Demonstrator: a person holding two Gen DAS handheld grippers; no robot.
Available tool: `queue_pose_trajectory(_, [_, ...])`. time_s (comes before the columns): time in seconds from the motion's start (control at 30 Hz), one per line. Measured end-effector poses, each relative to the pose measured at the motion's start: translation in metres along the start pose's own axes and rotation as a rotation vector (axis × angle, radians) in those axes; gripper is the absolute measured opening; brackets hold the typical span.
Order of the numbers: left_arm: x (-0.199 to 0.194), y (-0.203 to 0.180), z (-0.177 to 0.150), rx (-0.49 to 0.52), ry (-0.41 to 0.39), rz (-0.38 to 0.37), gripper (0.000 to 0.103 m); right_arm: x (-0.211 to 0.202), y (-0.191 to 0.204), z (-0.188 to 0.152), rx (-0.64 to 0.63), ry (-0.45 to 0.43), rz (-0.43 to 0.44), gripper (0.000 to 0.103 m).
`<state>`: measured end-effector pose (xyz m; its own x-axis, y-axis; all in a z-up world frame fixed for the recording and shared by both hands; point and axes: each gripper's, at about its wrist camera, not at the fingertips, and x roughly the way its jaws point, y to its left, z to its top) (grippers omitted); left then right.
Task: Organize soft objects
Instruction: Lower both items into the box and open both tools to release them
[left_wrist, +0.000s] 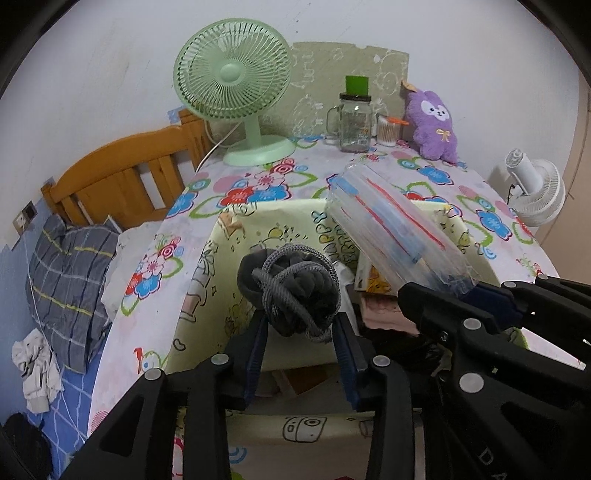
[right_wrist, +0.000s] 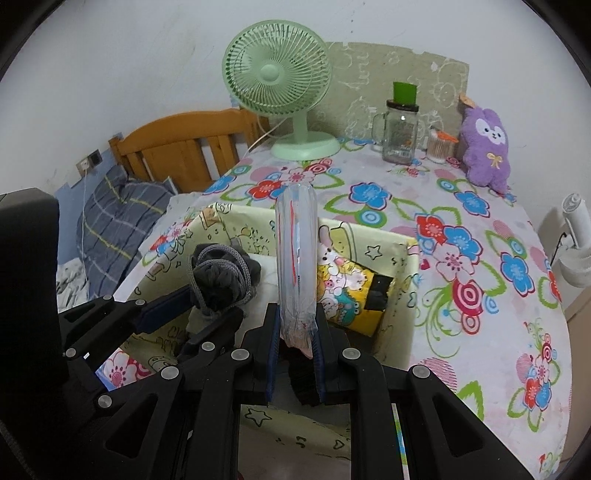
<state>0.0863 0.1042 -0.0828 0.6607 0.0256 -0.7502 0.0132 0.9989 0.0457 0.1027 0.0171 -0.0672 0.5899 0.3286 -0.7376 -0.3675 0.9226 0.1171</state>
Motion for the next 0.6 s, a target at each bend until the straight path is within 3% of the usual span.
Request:
queue_pose_trajectory(0.07, [0.0010,0.0015,-0.0011,-0.007,0.005,-0.001,0.043,0.0025,0.0016,0.0000,-0.010,0.011,0.010,0.019])
queue_pose_trajectory(0.13, [0.0009,0.0024,-0.0015,-0.009,0.001,0.007,0.055,0.0044,0.0023,0.0012,-0.018,0.023,0.029,0.019])
queue_pose_trajectory(0.23, [-0.0002,0.0029,-0.0027,-0.009,-0.002,0.008,0.065,0.0065,0.0035,0.0019,-0.030,0.043,0.070,0.019])
queue_pose_trajectory(0.43, [0.0007,0.0054,-0.0025,-0.014,0.004,0.013,0.070,0.0065,0.0066,0.0025,-0.059,0.039,0.070,0.021])
queue_pose_trajectory(0.6, [0.0019,0.0064,-0.0007,-0.014,0.020,0.009,0.070,0.0053,0.0044,0.0051,-0.079,0.042,0.021,0.038])
